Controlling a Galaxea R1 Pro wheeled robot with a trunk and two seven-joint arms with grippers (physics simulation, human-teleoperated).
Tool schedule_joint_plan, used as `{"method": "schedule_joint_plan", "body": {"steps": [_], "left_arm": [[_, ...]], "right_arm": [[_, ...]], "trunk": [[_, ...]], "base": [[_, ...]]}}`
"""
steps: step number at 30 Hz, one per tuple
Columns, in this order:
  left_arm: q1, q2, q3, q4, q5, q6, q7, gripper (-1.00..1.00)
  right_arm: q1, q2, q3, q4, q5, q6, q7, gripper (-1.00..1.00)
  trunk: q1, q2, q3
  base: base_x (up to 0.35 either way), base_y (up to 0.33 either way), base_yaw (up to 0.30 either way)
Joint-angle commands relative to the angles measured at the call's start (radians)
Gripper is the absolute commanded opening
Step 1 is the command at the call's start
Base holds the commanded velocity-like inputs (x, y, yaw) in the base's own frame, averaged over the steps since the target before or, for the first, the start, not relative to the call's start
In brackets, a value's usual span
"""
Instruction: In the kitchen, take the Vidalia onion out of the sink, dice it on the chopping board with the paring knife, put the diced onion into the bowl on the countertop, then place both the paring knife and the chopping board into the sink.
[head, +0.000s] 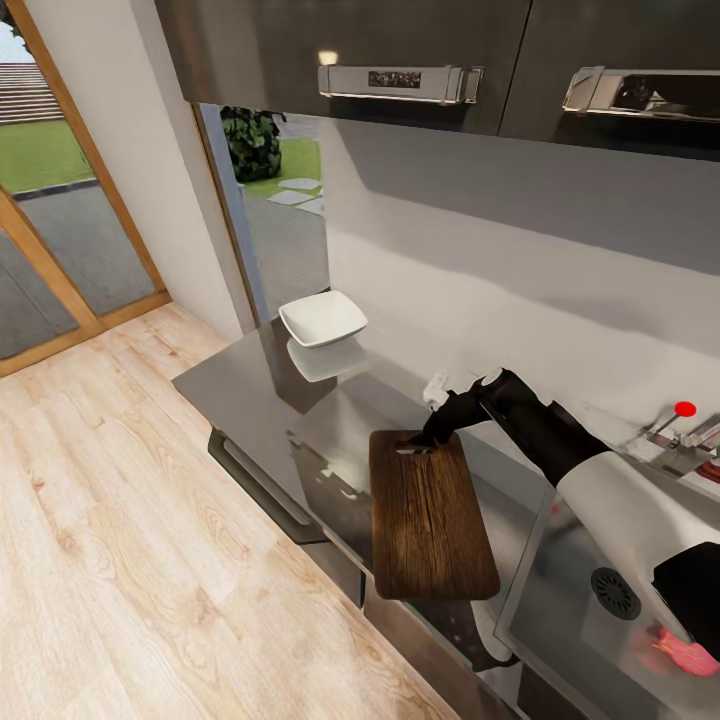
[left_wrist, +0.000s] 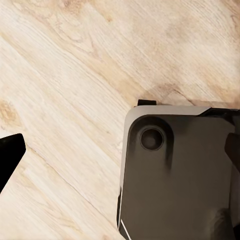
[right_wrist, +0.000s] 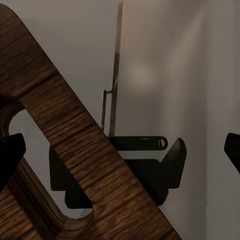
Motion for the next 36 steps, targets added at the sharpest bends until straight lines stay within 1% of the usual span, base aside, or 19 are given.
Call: {"method": "schedule_joint_plan", "body": {"steps": [1,9,36], "left_arm": [[0.000,0.000,0.001,0.000,0.001,-0.003,0.002,1.00],[0.000,0.000,0.001,0.001,0.001,-0.003,0.002,1.00],[0.000,0.000,0.001,0.001,0.001,-0.003,0.002,1.00]], "right_arm": [[-0.001,-0.001,0.002,-0.002,0.010,0.001,0.007,1.00],[-0.001,-0.002,0.002,-0.002,0.010,0.001,0.007,1.00],[-0.001,-0.007,0.002,-0.002,0.007,0.001,0.013,1.00]], "trunk": [[0.001,-0.002,-0.002],[0.001,-0.002,-0.004],[0.001,-0.002,-0.039]], "base": [[0.000,0.000,0.000],[0.000,0.000,0.000],[0.000,0.000,0.000]]}}
